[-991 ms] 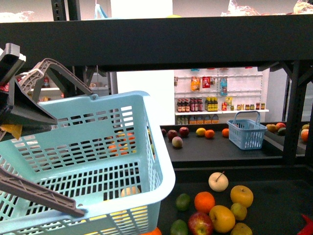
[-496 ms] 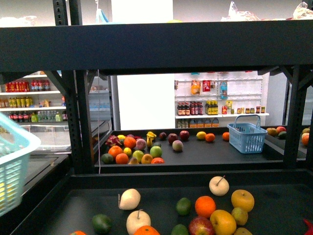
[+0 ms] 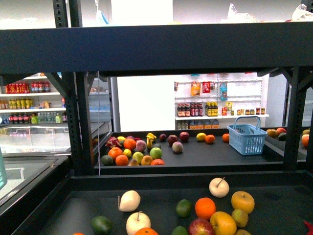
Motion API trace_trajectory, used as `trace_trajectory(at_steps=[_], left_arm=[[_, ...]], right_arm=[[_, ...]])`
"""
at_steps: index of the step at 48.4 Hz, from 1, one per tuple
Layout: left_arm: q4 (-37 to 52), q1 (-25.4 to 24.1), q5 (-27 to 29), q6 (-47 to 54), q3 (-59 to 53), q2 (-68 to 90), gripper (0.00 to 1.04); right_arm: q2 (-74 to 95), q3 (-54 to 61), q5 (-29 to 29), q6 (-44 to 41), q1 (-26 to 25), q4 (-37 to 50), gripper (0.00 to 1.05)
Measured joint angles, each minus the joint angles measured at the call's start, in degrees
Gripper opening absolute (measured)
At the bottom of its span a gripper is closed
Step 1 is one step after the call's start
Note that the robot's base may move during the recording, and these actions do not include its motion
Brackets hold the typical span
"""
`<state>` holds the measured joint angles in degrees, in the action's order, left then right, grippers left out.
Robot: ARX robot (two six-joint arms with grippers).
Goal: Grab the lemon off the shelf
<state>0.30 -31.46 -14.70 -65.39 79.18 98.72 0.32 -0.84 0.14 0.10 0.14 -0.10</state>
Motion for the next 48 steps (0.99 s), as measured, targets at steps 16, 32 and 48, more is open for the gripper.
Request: trace_trajectory(at_steps=[16,32,48], left_arm=[[-11.0,-1.7,3.9,0.8,6.2,3.7,0.15],[-15.7,-1.7,5.9,2.7,7.4,4.2,0.15],[-15.9,-2.0,6.8,6.8,7.4,5.7,0.63]], right_arm=[[0.0,0.0,0.0,0.0,0.0,0.0,0.97],[0.0,0.0,0.0,0.0,0.0,0.0,0.97],[0.0,0.0,0.0,0.0,0.0,0.0,0.97]])
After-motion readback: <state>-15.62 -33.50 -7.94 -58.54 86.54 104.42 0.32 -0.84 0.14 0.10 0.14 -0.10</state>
